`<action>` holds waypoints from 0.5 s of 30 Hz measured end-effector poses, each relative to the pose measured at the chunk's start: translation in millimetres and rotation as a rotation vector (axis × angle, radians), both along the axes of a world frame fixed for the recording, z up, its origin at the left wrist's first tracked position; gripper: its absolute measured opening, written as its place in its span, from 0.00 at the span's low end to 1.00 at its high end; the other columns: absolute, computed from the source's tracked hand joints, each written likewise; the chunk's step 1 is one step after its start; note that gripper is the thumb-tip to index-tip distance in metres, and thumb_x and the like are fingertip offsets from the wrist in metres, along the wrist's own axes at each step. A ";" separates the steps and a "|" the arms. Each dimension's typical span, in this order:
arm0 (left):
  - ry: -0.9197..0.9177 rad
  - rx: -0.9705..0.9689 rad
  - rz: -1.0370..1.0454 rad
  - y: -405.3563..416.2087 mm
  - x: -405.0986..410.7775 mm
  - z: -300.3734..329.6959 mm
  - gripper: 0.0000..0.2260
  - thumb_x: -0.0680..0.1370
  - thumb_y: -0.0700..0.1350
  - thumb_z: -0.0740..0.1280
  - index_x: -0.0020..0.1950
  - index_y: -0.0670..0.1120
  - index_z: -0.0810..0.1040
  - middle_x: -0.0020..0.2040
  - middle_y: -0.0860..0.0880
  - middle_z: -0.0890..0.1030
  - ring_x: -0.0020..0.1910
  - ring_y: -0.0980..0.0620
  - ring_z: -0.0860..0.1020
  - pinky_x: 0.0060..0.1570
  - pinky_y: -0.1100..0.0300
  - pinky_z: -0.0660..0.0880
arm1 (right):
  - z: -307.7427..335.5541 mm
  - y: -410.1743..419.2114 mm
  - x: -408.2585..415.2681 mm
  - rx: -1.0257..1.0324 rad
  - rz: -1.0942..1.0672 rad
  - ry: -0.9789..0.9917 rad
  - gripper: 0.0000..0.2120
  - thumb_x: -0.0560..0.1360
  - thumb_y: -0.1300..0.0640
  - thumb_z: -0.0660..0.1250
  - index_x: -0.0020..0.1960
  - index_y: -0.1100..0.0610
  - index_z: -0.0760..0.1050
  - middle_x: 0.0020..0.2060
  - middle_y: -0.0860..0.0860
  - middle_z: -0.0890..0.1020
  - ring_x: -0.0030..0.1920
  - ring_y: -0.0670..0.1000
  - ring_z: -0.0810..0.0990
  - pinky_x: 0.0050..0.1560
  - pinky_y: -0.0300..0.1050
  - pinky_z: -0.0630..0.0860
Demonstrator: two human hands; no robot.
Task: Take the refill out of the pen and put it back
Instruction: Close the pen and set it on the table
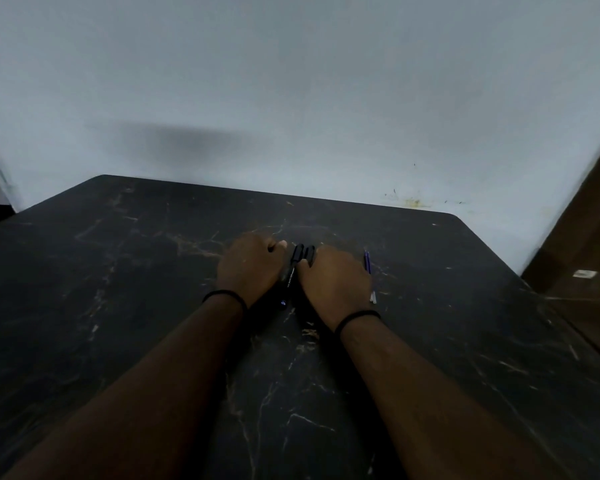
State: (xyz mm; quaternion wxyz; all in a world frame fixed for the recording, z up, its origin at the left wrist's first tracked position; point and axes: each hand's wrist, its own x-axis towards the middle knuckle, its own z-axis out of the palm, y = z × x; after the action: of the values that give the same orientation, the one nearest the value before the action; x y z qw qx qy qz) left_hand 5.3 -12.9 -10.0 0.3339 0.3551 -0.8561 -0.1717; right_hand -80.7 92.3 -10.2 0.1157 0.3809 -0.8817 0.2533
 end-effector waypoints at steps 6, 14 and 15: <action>-0.025 -0.018 -0.023 0.2 0.5 0.8 0.20 0.81 0.51 0.61 0.31 0.43 0.72 0.30 0.47 0.73 0.29 0.50 0.71 0.30 0.58 0.63 | -0.6 0.1 -0.4 0.006 0.010 0.008 0.14 0.78 0.46 0.59 0.47 0.55 0.77 0.44 0.53 0.83 0.45 0.56 0.81 0.40 0.45 0.70; 0.009 0.009 -0.020 2.6 2.5 2.9 0.21 0.81 0.50 0.62 0.29 0.43 0.68 0.27 0.47 0.70 0.29 0.47 0.70 0.32 0.56 0.65 | 1.8 4.5 2.9 -0.051 -0.025 -0.018 0.17 0.82 0.47 0.53 0.46 0.57 0.75 0.43 0.54 0.82 0.46 0.57 0.80 0.41 0.47 0.72; 0.023 -0.005 -0.025 4.2 3.5 2.8 0.22 0.81 0.49 0.62 0.29 0.43 0.67 0.27 0.48 0.69 0.29 0.47 0.70 0.33 0.56 0.66 | 2.5 6.7 4.7 -0.067 -0.025 -0.028 0.16 0.82 0.47 0.53 0.45 0.56 0.73 0.41 0.54 0.81 0.45 0.57 0.80 0.40 0.46 0.71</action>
State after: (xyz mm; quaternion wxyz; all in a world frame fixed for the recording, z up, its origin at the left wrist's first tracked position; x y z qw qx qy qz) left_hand 8.8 -8.7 -7.2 0.3425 0.3415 -0.8570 -0.1778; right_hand -76.0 99.0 -7.7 0.1193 0.3621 -0.8790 0.2864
